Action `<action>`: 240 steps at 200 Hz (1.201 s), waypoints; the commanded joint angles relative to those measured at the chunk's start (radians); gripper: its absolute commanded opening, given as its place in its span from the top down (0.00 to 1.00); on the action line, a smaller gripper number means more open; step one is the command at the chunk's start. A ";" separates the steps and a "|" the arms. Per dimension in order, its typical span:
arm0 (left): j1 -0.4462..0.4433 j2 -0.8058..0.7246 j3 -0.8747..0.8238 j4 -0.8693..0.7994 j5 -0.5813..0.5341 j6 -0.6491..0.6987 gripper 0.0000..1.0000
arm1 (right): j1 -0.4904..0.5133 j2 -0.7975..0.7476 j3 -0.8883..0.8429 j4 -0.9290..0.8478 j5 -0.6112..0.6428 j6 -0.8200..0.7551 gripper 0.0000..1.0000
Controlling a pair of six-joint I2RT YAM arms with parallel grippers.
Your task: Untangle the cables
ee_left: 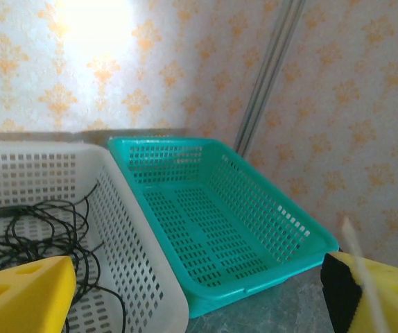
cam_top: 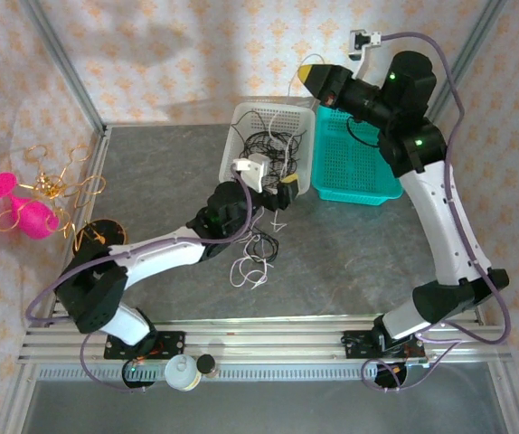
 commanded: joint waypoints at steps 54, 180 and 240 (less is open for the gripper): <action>-0.004 0.139 -0.080 0.188 -0.022 -0.118 0.39 | -0.004 0.031 0.206 0.033 0.004 0.070 1.00; -0.064 -0.051 -0.311 0.132 -0.057 -0.170 0.29 | -0.243 0.138 0.132 -0.130 0.359 -0.099 1.00; -0.069 -0.214 -0.332 -0.020 -0.050 -0.142 0.26 | -0.317 0.132 -0.041 -0.076 0.341 -0.113 1.00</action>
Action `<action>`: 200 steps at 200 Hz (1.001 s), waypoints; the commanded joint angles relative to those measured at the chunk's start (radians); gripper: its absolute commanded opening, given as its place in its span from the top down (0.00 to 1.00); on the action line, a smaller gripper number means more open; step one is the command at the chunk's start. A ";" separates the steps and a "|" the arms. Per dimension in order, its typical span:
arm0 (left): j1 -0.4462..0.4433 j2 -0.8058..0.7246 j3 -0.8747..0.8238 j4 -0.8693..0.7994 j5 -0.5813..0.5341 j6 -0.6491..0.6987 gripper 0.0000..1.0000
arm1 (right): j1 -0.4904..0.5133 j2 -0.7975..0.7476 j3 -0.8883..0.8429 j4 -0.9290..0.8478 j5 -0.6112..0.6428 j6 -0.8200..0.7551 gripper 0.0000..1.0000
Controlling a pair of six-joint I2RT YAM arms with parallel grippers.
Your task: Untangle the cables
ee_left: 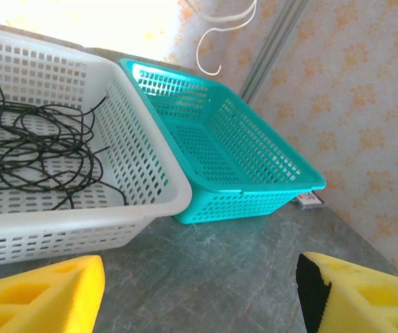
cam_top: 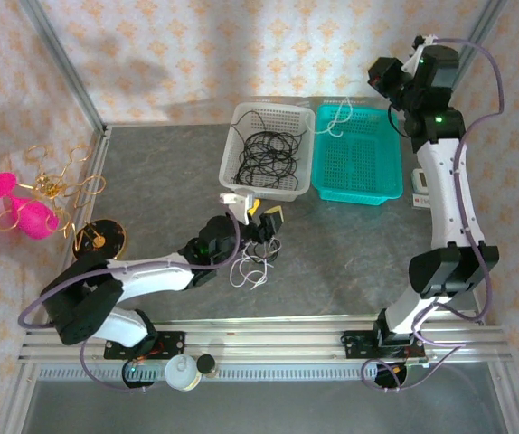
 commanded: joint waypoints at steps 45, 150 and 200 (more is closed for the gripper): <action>0.044 -0.064 0.181 -0.278 0.182 0.016 0.30 | 0.001 -0.078 -0.059 0.043 -0.057 -0.024 1.00; 0.076 -0.122 0.175 -0.323 0.266 -0.044 0.26 | -0.024 -0.013 -0.149 0.043 0.188 -0.224 1.00; 0.076 -0.150 0.154 -0.374 0.230 -0.041 0.25 | -0.101 0.095 -0.197 0.083 0.180 -0.240 1.00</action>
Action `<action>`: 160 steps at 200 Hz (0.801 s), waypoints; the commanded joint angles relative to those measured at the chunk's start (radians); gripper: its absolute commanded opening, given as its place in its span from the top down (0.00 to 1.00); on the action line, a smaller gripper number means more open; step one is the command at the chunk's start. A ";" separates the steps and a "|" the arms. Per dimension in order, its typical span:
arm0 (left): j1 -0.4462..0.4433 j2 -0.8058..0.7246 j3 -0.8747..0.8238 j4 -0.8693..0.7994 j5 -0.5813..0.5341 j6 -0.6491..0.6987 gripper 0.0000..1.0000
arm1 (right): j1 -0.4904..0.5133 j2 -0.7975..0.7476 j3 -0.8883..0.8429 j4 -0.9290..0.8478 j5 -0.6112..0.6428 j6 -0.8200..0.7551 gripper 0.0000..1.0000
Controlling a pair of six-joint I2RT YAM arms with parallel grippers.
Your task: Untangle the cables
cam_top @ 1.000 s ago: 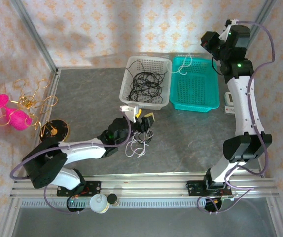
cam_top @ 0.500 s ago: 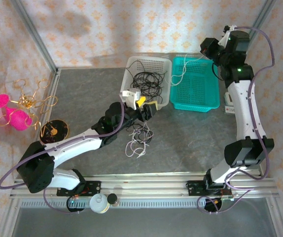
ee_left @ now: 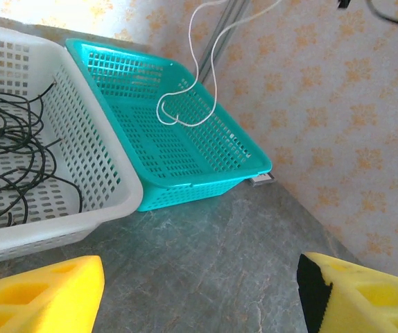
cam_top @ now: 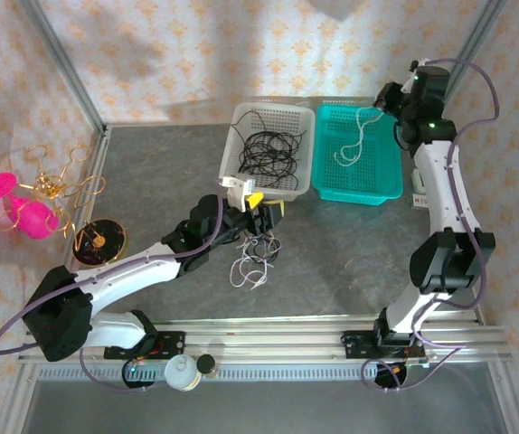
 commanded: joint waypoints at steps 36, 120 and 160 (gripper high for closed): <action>0.004 -0.012 -0.003 -0.058 -0.018 -0.006 0.23 | -0.024 0.167 -0.026 0.005 -0.029 -0.064 0.96; 0.004 -0.047 -0.002 -0.304 -0.146 -0.092 0.17 | 0.020 0.243 -0.076 -0.033 0.089 -0.079 0.37; 0.009 -0.041 0.003 -0.358 -0.160 -0.116 0.16 | 0.020 0.092 -0.109 -0.065 0.151 -0.089 0.36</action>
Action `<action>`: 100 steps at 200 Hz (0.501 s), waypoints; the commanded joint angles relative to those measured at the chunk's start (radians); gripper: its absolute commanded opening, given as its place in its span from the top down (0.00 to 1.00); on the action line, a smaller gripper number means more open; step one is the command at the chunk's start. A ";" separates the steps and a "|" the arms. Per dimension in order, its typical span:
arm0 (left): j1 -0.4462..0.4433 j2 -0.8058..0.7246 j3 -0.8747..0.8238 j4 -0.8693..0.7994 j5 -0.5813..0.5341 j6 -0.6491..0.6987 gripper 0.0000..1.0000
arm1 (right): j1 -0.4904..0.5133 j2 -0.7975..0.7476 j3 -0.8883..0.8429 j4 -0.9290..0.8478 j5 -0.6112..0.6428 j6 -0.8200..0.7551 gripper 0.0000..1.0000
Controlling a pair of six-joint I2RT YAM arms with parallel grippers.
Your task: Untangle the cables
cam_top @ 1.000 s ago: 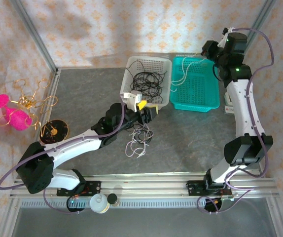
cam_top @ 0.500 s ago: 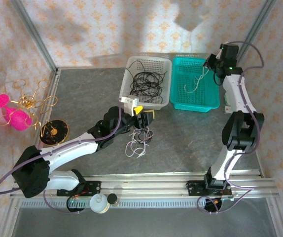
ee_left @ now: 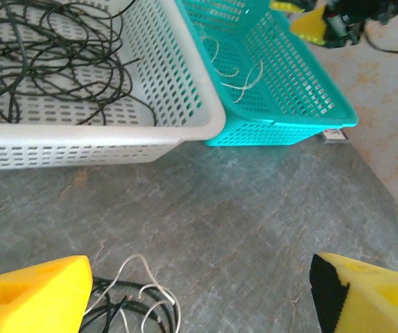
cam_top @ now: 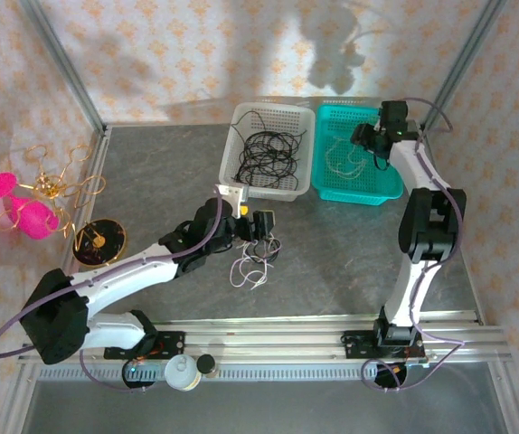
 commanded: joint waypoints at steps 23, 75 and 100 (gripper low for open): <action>0.016 -0.006 0.016 -0.110 -0.070 -0.065 0.17 | 0.001 -0.271 -0.095 -0.004 0.044 0.009 0.37; 0.066 -0.009 -0.034 -0.169 -0.066 -0.173 0.34 | 0.208 -0.655 -0.627 0.203 -0.113 0.103 0.48; 0.070 0.009 -0.048 -0.211 -0.052 -0.176 0.35 | 0.436 -0.753 -0.860 0.341 -0.203 0.048 0.51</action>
